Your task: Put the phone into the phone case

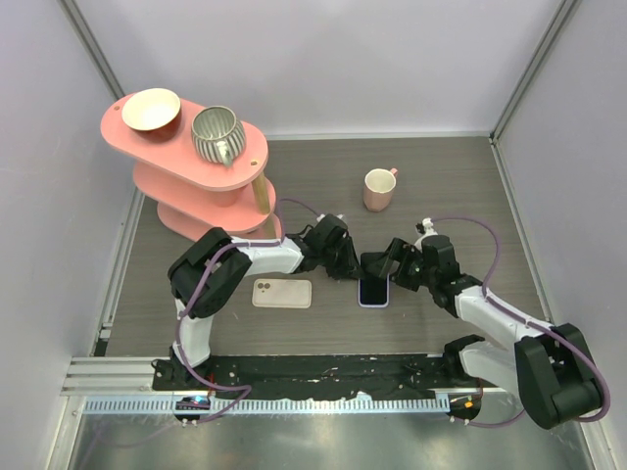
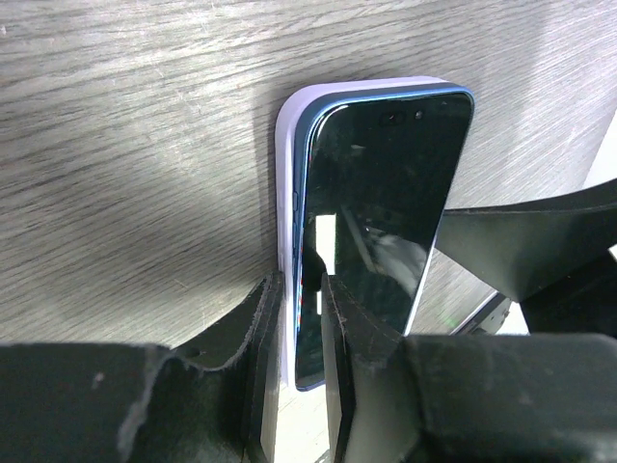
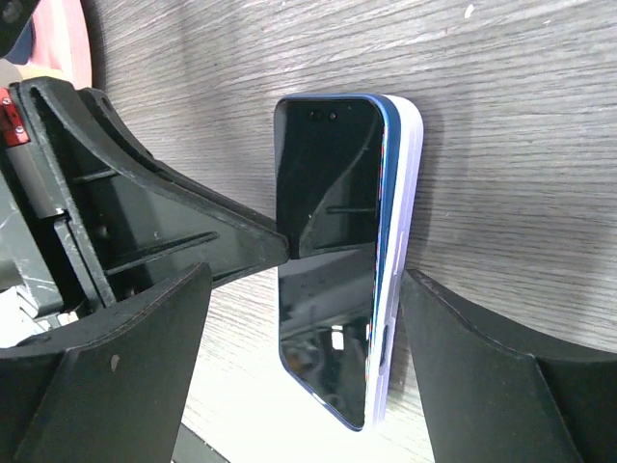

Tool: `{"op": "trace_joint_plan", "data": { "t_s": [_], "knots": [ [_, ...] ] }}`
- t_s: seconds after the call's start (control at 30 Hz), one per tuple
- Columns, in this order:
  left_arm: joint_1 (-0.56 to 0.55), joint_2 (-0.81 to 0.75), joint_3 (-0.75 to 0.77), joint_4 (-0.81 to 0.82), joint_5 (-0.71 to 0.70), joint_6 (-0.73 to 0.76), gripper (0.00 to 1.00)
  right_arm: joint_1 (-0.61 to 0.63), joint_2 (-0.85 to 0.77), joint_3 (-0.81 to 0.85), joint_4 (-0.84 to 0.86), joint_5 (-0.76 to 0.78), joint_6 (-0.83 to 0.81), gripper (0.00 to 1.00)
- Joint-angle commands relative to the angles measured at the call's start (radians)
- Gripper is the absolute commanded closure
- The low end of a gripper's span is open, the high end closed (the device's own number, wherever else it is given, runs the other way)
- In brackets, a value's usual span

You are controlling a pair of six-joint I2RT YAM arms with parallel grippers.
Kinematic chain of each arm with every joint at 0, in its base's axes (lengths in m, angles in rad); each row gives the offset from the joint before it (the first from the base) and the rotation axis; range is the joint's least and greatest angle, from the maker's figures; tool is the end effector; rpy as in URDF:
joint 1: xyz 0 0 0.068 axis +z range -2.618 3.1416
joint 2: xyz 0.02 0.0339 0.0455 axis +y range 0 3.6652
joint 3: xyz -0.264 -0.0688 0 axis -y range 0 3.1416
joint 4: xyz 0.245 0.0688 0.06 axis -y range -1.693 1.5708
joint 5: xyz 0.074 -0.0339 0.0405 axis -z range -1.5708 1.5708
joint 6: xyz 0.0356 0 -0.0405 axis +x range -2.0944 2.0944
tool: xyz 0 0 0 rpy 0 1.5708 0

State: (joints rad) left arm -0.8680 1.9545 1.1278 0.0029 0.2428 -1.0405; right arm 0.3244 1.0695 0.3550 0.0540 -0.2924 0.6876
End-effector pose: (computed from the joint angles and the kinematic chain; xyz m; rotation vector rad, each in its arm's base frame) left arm 0.2537 -0.3128 0.1390 -0.1042 2.7057 -1.0556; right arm 0.1890 0.0744 0.1635 0.2566 2.3310 0.8561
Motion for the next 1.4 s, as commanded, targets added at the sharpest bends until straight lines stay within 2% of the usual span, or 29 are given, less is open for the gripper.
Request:
{"op": "trace_joint_plan", "data": {
  "t_s": [0.0,0.17,0.37,0.57,0.63,0.73,0.93,1.1,1.23,1.37],
  "knots": [
    [-0.029,0.029,-0.008,-0.014,-0.004,0.005,0.76,0.016,0.021,-0.033,0.276,-0.186,0.090,0.16],
    [-0.032,0.032,-0.003,-0.014,-0.005,0.004,0.76,0.013,0.009,-0.031,0.339,-0.247,0.112,0.17],
    [-0.034,0.024,-0.006,-0.007,-0.005,0.007,0.76,0.007,-0.002,-0.002,0.319,-0.274,0.125,0.17],
    [-0.034,0.018,-0.011,-0.007,0.001,0.008,0.76,0.002,0.000,0.027,0.141,-0.192,0.038,0.20],
    [-0.034,0.018,-0.011,-0.007,0.001,0.008,0.76,-0.001,-0.009,0.019,0.132,-0.182,0.032,0.23],
    [-0.034,0.015,-0.011,-0.007,0.003,0.008,0.76,-0.002,-0.003,0.012,0.133,-0.183,0.024,0.36],
    [-0.034,0.011,-0.010,-0.007,0.003,0.013,0.76,-0.001,0.020,0.001,0.168,-0.203,0.023,0.47],
    [-0.034,0.012,-0.014,-0.007,0.003,0.011,0.76,-0.001,0.033,0.001,0.196,-0.225,0.026,0.50],
    [-0.034,0.007,-0.014,-0.007,0.003,0.014,0.76,-0.001,0.037,0.009,0.172,-0.214,0.010,0.44],
    [-0.034,0.007,-0.013,-0.007,0.003,0.014,0.76,-0.002,0.030,0.006,0.162,-0.212,0.003,0.54]
  ]
}}
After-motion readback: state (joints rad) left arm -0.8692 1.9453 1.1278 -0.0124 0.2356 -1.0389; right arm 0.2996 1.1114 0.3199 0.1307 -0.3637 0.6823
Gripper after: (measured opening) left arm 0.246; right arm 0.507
